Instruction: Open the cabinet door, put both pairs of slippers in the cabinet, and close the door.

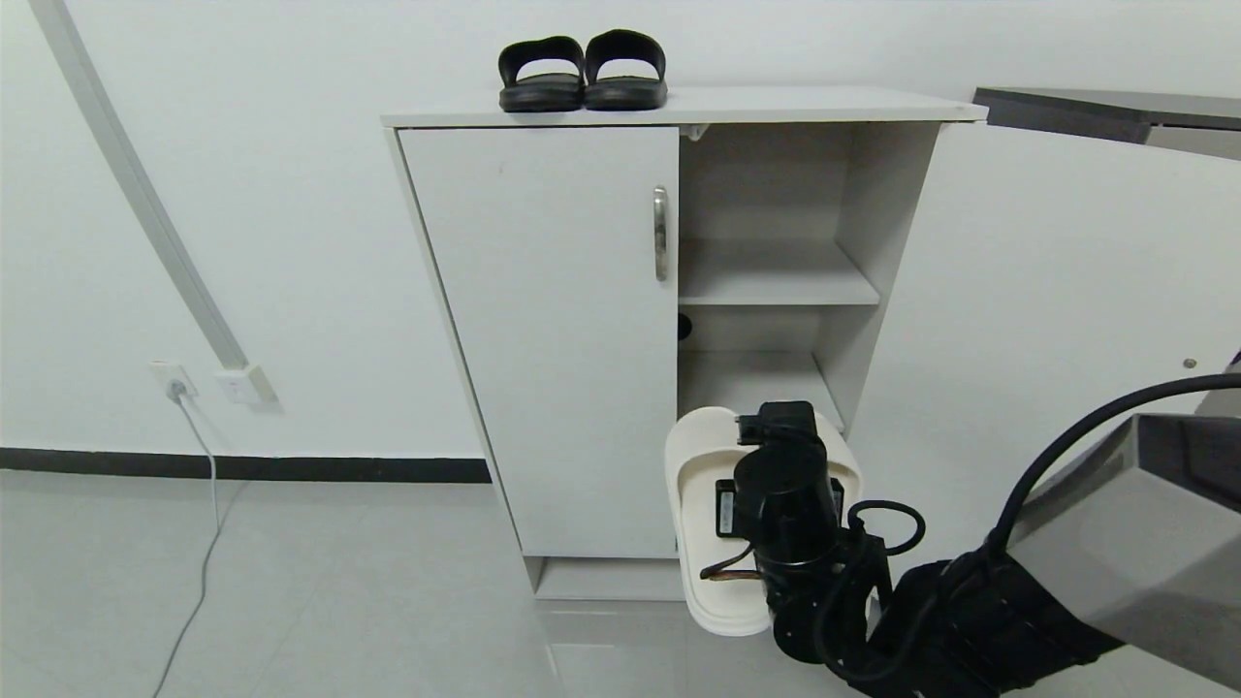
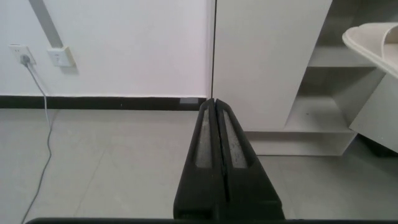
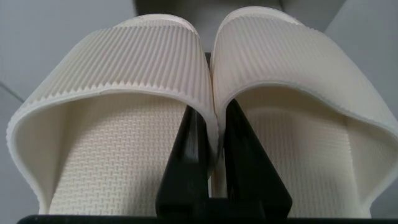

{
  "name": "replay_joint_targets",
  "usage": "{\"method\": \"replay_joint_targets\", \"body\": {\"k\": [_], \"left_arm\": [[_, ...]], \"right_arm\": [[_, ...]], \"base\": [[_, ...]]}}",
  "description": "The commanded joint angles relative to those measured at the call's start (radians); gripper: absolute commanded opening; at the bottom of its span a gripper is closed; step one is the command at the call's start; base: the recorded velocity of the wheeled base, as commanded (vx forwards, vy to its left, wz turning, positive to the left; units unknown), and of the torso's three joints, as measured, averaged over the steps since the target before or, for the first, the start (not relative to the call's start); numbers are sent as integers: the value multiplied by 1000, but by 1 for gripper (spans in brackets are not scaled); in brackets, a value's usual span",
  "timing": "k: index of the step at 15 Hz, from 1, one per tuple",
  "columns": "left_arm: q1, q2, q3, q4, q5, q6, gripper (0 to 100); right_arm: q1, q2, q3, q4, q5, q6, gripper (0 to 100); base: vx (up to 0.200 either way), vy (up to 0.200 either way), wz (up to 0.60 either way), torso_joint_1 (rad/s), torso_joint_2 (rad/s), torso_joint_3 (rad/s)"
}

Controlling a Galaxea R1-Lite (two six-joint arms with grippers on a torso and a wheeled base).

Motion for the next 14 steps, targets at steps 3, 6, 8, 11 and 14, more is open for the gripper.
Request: {"method": "replay_joint_targets", "body": {"k": [3, 6, 8, 11, 14], "left_arm": [[0, 3, 0, 1, 1, -2, 0], [0, 3, 0, -1, -1, -2, 0], [0, 3, 0, -1, 1, -5, 0], [0, 3, 0, 1, -1, -3, 0], [0, 3, 0, 1, 1, -3, 0]], "right_arm": [[-17, 38, -12, -9, -1, 2, 0], [-22, 52, -12, -9, -1, 2, 0], [-22, 67, -13, -9, 1, 1, 0], [-22, 98, -33, -18, 8, -1, 0], [-43, 148, -104, -23, 27, -16, 0]], "base": [[0, -200, 0, 2, 4, -1], [0, -133, 0, 5, 5, -2], [0, 0, 0, 0, 0, 0], [0, 0, 0, 0, 0, 0], [0, 0, 0, 0, 0, 0]]}}
